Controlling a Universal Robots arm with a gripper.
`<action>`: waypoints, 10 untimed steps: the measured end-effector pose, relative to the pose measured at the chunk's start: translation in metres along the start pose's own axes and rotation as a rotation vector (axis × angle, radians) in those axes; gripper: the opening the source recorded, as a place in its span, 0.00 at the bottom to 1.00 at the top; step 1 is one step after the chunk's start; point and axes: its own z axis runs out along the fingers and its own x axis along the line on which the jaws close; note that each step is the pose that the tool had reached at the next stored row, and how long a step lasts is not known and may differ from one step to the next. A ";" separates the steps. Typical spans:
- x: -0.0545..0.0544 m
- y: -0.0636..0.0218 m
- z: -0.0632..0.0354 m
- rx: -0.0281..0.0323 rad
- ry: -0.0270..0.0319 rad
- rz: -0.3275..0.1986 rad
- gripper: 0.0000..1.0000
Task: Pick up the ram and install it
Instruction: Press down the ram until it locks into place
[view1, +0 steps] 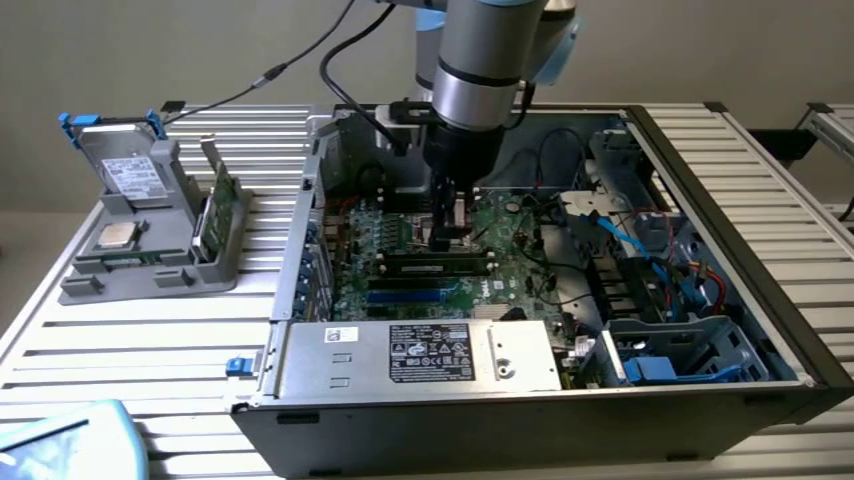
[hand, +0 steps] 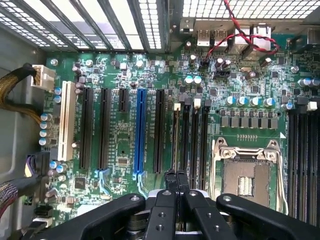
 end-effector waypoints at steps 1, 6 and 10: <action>0.000 -0.0006 -0.0008 -0.0003 0.0001 0.000 0.11; 0.001 -0.0018 -0.0010 0.0017 0.0000 0.000 0.11; 0.001 -0.0018 -0.0010 0.0205 0.0008 0.001 0.11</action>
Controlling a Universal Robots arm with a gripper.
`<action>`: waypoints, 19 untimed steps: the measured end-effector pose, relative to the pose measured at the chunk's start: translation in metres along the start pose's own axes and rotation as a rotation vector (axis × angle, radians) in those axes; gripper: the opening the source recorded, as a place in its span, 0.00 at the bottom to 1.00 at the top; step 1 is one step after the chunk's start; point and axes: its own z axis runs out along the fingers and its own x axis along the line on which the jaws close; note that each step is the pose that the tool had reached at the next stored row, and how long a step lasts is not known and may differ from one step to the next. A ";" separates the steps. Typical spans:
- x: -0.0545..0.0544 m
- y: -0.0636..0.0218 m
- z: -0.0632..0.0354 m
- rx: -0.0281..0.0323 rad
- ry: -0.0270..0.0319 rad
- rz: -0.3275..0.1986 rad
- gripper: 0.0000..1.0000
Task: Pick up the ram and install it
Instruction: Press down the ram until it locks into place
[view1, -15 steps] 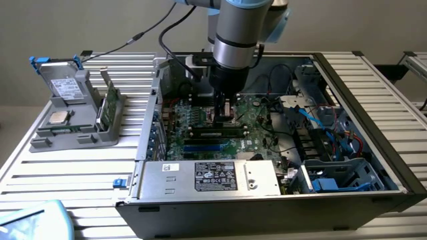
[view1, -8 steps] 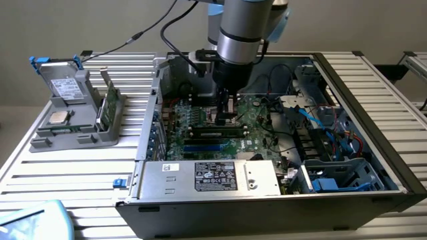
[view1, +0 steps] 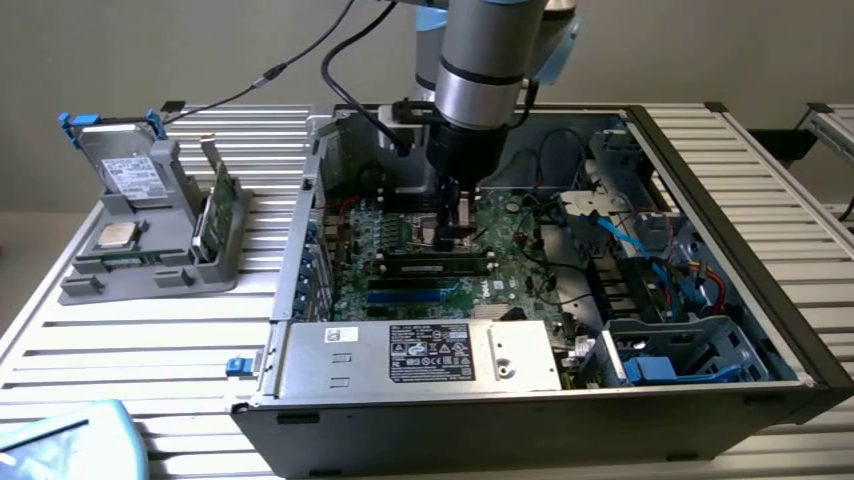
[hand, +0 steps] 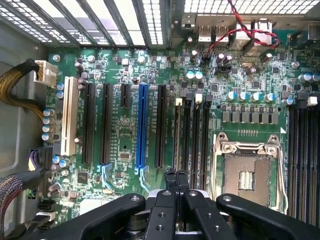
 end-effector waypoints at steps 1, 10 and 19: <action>0.000 0.0000 0.0001 0.0069 -0.0001 0.000 0.11; 0.000 0.0000 0.0002 0.0175 0.0003 0.001 0.11; 0.000 0.0000 0.0002 0.0175 0.0003 0.001 0.11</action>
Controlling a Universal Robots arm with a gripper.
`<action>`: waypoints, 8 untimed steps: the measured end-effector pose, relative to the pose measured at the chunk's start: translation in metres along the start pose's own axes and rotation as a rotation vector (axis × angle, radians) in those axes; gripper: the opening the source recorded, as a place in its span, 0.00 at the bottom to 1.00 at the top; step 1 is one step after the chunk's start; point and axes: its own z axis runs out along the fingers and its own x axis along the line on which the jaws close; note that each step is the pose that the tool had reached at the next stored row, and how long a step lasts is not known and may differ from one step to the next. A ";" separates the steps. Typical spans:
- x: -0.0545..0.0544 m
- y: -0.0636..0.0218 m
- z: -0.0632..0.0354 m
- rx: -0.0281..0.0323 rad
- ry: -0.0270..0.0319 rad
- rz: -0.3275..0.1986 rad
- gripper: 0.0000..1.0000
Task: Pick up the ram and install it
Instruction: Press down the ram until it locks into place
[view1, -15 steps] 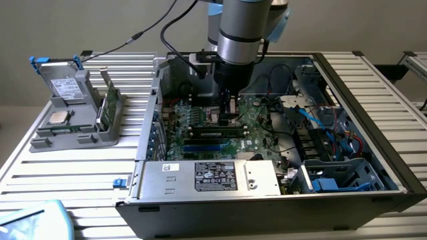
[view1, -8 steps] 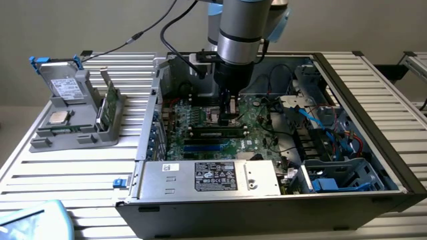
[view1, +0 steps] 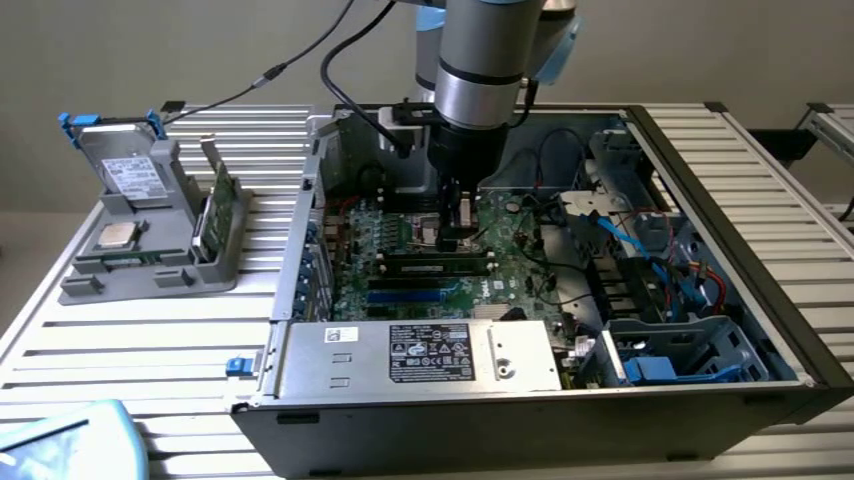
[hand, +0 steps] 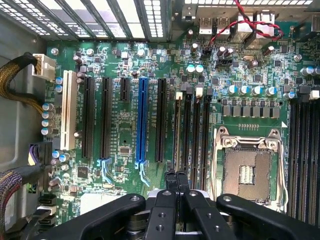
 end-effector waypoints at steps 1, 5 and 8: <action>0.000 0.0000 0.0000 -0.0002 -0.0004 0.005 0.11; 0.000 0.0000 0.0000 -0.0028 -0.0050 0.061 0.11; 0.000 0.0000 0.0001 -0.0052 -0.0089 0.108 0.11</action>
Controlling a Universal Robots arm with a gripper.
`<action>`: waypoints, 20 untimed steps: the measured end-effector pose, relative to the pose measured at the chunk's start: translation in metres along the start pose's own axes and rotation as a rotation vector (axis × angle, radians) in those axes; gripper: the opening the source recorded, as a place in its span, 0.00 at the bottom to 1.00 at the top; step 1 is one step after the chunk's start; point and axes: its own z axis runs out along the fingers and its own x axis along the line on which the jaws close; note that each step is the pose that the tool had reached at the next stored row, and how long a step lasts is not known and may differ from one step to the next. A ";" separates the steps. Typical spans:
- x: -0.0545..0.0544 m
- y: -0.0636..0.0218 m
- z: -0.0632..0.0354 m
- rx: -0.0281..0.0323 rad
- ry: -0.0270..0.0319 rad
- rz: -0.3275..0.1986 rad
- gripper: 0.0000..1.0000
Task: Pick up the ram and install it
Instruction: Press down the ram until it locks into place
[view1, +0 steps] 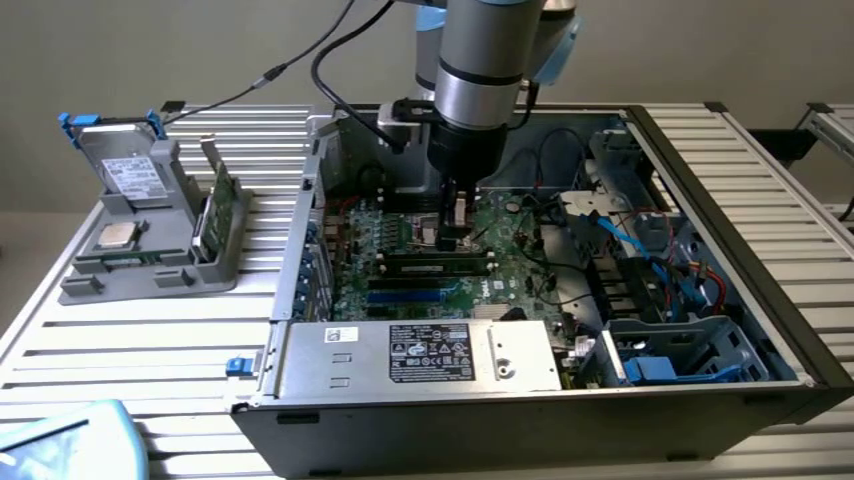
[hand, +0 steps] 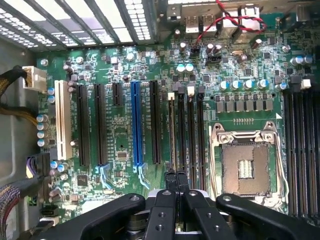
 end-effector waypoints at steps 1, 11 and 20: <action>0.000 0.0000 0.0000 -0.0007 -0.0013 0.015 0.11; 0.000 -0.0002 0.0016 -0.0024 -0.0020 0.128 0.11; 0.000 -0.0002 0.0023 0.0049 0.0079 0.225 0.11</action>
